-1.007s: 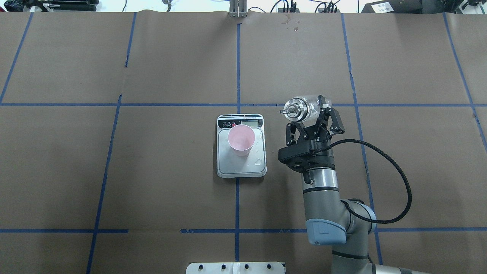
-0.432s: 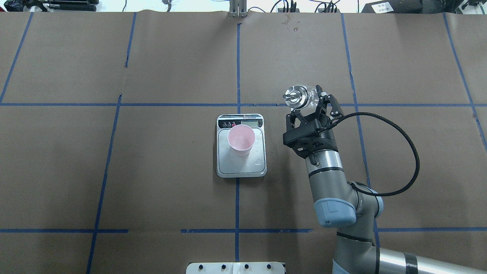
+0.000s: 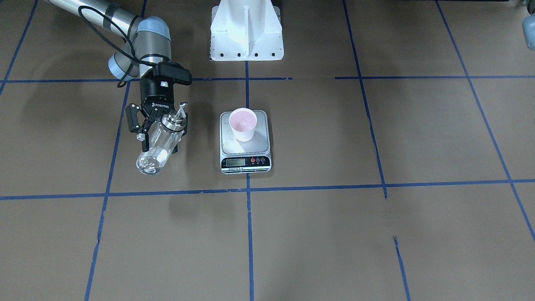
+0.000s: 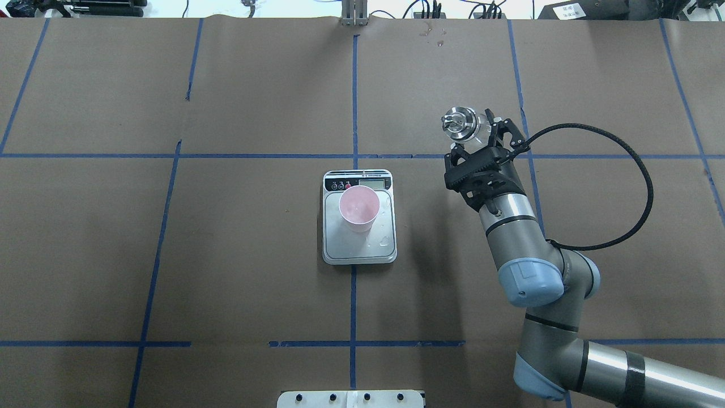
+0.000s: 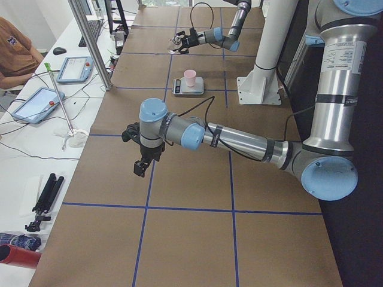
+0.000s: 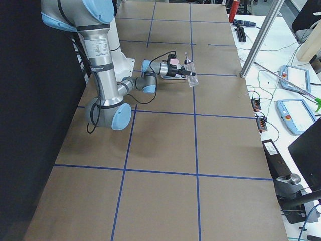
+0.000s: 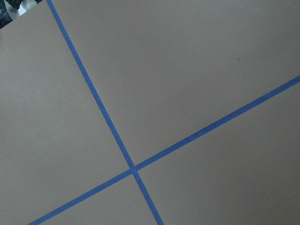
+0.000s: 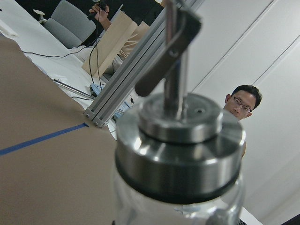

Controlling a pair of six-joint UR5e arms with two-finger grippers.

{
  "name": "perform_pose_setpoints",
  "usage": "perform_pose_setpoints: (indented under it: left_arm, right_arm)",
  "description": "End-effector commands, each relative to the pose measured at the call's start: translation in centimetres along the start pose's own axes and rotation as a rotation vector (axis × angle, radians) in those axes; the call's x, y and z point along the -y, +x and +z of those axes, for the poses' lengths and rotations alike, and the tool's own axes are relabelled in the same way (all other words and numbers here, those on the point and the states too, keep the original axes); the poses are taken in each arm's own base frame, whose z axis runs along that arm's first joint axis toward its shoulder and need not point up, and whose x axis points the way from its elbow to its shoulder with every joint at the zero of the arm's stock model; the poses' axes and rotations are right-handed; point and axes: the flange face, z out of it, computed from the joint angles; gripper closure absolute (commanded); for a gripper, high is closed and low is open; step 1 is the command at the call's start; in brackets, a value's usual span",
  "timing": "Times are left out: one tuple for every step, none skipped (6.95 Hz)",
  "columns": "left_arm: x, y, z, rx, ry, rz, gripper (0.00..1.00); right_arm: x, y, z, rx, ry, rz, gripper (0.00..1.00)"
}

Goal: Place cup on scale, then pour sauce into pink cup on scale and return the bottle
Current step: 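Tilt the glass bottle upright with the right gripper, then carry the upright bottle back toward its starting spot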

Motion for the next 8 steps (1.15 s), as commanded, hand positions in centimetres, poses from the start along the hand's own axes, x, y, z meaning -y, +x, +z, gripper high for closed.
perform_pose_setpoints:
  left_arm:
    - [0.2, 0.4, -0.5, 0.002, 0.011, 0.007, 0.0]
    - [0.2, 0.4, -0.6, 0.002, 0.011, 0.007, 0.0]
    - [0.2, 0.5, -0.7, 0.002, 0.014, 0.009, 0.0]
    - [0.2, 0.5, -0.7, 0.002, 0.014, 0.009, 0.0]
    - [0.2, 0.5, -0.7, 0.002, 0.013, 0.009, 0.0]
    - [0.2, 0.5, -0.7, 0.004, 0.013, 0.008, 0.0]
    - [0.2, 0.5, -0.7, 0.002, 0.013, 0.009, 0.0]
    - [0.2, 0.5, -0.7, 0.002, 0.013, 0.009, 0.0]
  right_arm:
    - [-1.2, 2.6, 1.2, 0.041, -0.031, -0.012, 1.0]
    - [-1.7, 4.2, 1.2, 0.063, -0.042, -0.01, 1.0]
    - [-2.3, 4.9, 0.7, 0.091, -0.057, 0.053, 1.0]
    - [-3.5, 6.6, -0.4, 0.117, -0.081, 0.07, 1.0]
    - [-4.1, 7.6, -1.2, 0.123, -0.091, 0.102, 1.0]
    - [-4.1, 7.9, -1.8, 0.14, -0.104, 0.219, 1.0]
    - [-4.6, 9.3, -3.0, 0.143, -0.114, 0.269, 1.0]
    - [-4.8, 9.4, -3.2, 0.137, -0.128, 0.405, 1.0]
